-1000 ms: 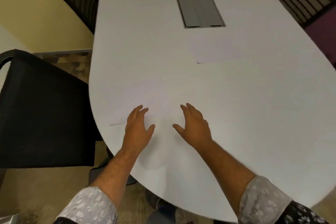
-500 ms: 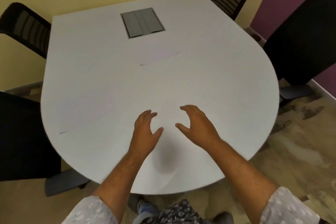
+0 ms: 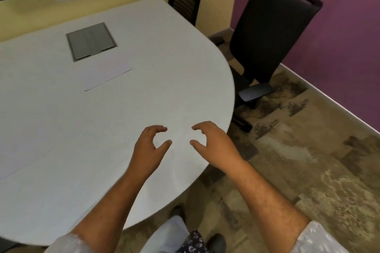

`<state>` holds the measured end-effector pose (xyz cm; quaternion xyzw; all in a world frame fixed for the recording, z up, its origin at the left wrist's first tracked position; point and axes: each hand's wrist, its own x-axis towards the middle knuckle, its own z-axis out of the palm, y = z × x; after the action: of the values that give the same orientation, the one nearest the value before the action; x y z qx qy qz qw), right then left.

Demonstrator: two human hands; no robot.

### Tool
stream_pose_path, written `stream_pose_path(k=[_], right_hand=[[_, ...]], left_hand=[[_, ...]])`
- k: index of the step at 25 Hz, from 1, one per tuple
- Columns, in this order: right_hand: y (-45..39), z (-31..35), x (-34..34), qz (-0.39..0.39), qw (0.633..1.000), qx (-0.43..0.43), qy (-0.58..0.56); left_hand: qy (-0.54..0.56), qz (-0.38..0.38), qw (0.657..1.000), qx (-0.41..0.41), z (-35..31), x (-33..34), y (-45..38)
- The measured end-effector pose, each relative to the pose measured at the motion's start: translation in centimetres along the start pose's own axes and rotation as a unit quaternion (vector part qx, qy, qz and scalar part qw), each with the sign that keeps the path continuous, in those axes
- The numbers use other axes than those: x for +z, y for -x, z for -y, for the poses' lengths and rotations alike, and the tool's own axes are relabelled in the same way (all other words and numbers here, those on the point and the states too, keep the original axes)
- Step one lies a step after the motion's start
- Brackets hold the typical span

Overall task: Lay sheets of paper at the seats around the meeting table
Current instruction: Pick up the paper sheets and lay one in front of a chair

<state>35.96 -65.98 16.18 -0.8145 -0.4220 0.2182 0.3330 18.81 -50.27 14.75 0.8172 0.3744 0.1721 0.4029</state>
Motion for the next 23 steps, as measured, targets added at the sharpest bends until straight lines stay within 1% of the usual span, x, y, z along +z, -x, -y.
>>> stream_pose_path(k=[3,6,12,14,16,18,23], right_hand=[[-0.6,-3.9,-4.1,-0.028,0.999,0.023,0.003],[-2.7,-6.7,-7.8,-0.037,0.999,0.024,0.021],[-12.3,-12.2,-16.5,-0.049,0.992,-0.006,0.112],[-15.8,-12.6,-19.3,-0.039,0.990,-0.011,0.138],[-19.4,-13.2,-21.6,-0.025,0.986,-0.025,0.166],[-23.2,-13.6,-23.5,-0.031,0.984,-0.040,0.173],[-31.4,-14.3,-24.9,-0.057,0.982,-0.073,0.164]], left_hand=[[0.005,0.027,1.000,0.007,-2.8,5.0,-2.5],[0.026,0.034,0.999,0.003,-5.2,9.4,-5.8],[0.085,-0.008,0.996,-0.008,-11.2,17.0,-17.6],[0.097,-0.025,0.995,-0.022,-13.4,17.9,-21.4],[0.098,-0.039,0.994,-0.008,-15.8,18.4,-25.1],[0.094,-0.056,0.994,0.001,-18.0,18.8,-28.7],[0.074,-0.103,0.992,0.002,-20.3,18.7,-34.3]])
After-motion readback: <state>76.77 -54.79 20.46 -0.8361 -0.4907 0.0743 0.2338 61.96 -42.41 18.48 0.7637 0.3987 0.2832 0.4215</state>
